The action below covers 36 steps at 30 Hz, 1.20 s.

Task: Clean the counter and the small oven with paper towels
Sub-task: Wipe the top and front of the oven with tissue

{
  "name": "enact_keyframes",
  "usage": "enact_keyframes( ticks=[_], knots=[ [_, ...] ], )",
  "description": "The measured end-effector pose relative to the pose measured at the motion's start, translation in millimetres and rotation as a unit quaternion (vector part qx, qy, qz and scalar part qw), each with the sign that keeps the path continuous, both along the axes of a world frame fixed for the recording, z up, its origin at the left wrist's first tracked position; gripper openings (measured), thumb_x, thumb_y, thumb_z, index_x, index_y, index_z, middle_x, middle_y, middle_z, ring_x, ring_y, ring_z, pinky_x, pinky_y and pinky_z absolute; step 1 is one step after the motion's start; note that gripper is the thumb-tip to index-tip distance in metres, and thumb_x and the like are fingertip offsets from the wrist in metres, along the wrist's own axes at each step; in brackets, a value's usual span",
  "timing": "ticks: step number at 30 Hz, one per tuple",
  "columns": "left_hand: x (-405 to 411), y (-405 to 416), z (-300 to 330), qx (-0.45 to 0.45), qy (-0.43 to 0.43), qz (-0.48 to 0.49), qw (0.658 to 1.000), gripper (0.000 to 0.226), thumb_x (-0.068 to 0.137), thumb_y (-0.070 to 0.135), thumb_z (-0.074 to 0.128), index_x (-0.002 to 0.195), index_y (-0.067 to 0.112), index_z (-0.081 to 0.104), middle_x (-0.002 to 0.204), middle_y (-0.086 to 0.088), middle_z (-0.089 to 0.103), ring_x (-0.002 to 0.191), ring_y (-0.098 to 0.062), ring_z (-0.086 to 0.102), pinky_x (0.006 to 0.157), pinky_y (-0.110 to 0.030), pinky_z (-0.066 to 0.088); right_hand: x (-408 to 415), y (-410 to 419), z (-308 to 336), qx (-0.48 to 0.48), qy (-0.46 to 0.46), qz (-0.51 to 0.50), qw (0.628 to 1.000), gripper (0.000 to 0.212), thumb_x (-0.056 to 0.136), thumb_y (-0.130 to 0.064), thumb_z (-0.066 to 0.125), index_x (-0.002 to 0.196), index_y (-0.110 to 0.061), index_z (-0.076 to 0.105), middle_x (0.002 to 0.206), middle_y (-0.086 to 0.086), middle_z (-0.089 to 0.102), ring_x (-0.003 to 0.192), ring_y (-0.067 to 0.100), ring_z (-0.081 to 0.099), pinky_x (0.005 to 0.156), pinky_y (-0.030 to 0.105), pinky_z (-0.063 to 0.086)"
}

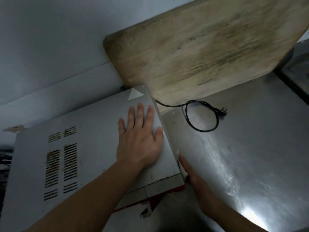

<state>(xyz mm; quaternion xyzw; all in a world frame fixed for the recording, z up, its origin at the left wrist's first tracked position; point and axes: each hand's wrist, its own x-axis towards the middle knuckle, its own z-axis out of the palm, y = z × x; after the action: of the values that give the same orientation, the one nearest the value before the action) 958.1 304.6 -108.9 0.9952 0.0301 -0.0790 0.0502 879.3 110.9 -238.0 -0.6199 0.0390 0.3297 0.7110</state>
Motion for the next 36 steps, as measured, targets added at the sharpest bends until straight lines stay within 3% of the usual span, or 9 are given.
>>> enact_keyframes(
  ticks=[3, 5, 9, 14, 18, 22, 26, 30, 36],
  knots=[
    [0, 0, -1, -0.001, -0.004, 0.002, 1.000, 0.071, 0.094, 0.060, 0.004, 0.158, 0.033, -0.013, 0.166, 0.004, -0.020, 0.151, -0.018, -0.023, 0.122, -0.052, -0.008, 47, 15, 27, 0.021, -0.037, -0.005, 0.999, 0.035, 0.103, -0.048, 0.039, 0.135, -0.046, 0.052, 0.143, -0.014, 0.053, 0.126, -0.007, 0.049, 0.106, 0.019, 0.041],
    [1, 0, -2, 0.001, -0.006, 0.003, 1.000, 0.071, 0.095, 0.060, 0.006, 0.158, 0.034, -0.013, 0.166, 0.004, -0.020, 0.151, -0.018, -0.023, 0.122, -0.053, -0.007, 93, 34, 47, 0.043, -0.078, 0.016, 0.996, 0.071, 0.090, -0.068, 0.045, 0.144, -0.021, 0.045, 0.140, -0.015, 0.051, 0.120, -0.017, 0.048, 0.098, 0.007, 0.039],
    [1, 0, -1, -0.001, -0.007, 0.003, 1.000, 0.070, 0.097, 0.059, 0.010, 0.158, 0.034, -0.012, 0.166, 0.004, -0.019, 0.151, -0.018, -0.023, 0.122, -0.053, -0.007, 166, 63, 43, 0.079, -0.115, 0.027, 0.990, 0.057, 0.103, -0.046, 0.030, 0.153, -0.017, 0.031, 0.151, -0.010, 0.039, 0.133, -0.006, 0.040, 0.119, 0.026, 0.026],
    [2, -1, -1, -0.007, -0.007, 0.000, 1.000, 0.069, 0.098, 0.059, 0.011, 0.158, 0.034, -0.012, 0.167, 0.004, -0.019, 0.151, -0.017, -0.023, 0.122, -0.053, -0.008, 202, 77, 56, 0.076, -0.096, 0.019, 0.992, 0.056, 0.102, -0.054, 0.032, 0.147, -0.022, 0.045, 0.141, -0.007, 0.052, 0.110, -0.014, 0.053, 0.107, 0.022, 0.039],
    [2, -1, -1, 0.000, -0.010, 0.001, 1.000, 0.071, 0.095, 0.060, 0.008, 0.158, 0.034, -0.012, 0.167, 0.004, -0.018, 0.152, -0.018, -0.021, 0.123, -0.052, -0.007, 158, 57, 50, 0.086, -0.119, 0.023, 0.989, 0.052, 0.105, -0.041, 0.029, 0.152, -0.019, 0.034, 0.148, -0.012, 0.041, 0.120, -0.015, 0.045, 0.108, 0.015, 0.035],
    [2, -1, 1, 0.002, -0.001, 0.002, 1.000, 0.071, 0.095, 0.060, 0.006, 0.158, 0.034, -0.014, 0.166, 0.005, -0.020, 0.151, -0.018, -0.023, 0.123, -0.051, -0.009, 89, 32, 41, 0.049, -0.062, -0.010, 0.997, 0.075, 0.091, -0.068, 0.045, 0.153, -0.027, 0.032, 0.156, -0.012, 0.034, 0.141, 0.002, 0.034, 0.119, 0.032, 0.025],
    [1, -1, 0, 0.007, 0.001, 0.001, 1.000, 0.070, 0.095, 0.060, 0.004, 0.158, 0.033, -0.014, 0.166, 0.005, -0.020, 0.151, -0.018, -0.022, 0.123, -0.050, -0.010, 23, 14, 35, 0.055, 0.014, -0.070, 0.996, 0.067, 0.079, -0.072, 0.058, 0.141, -0.047, 0.047, 0.145, -0.020, 0.047, 0.130, -0.003, 0.045, 0.105, 0.019, 0.042],
    [2, -1, 0, 0.008, 0.001, -0.003, 1.000, 0.070, 0.095, 0.059, 0.003, 0.158, 0.033, -0.014, 0.166, 0.004, -0.020, 0.151, -0.019, -0.022, 0.122, -0.051, -0.010, -6, 11, 28, 0.048, 0.060, -0.110, 0.991, 0.067, 0.072, -0.073, 0.071, 0.130, -0.041, 0.060, 0.132, -0.014, 0.062, 0.124, 0.009, 0.056, 0.110, 0.038, 0.041],
    [2, 0, -1, 0.003, -0.003, 0.001, 1.000, 0.070, 0.096, 0.059, 0.006, 0.158, 0.033, -0.013, 0.167, 0.004, -0.019, 0.152, -0.019, -0.022, 0.123, -0.052, -0.009, 34, 14, 16, 0.034, -0.010, -0.055, 0.998, 0.037, 0.106, -0.040, 0.032, 0.140, -0.049, 0.042, 0.143, -0.029, 0.039, 0.134, -0.004, 0.039, 0.095, 0.003, 0.037]
  ],
)
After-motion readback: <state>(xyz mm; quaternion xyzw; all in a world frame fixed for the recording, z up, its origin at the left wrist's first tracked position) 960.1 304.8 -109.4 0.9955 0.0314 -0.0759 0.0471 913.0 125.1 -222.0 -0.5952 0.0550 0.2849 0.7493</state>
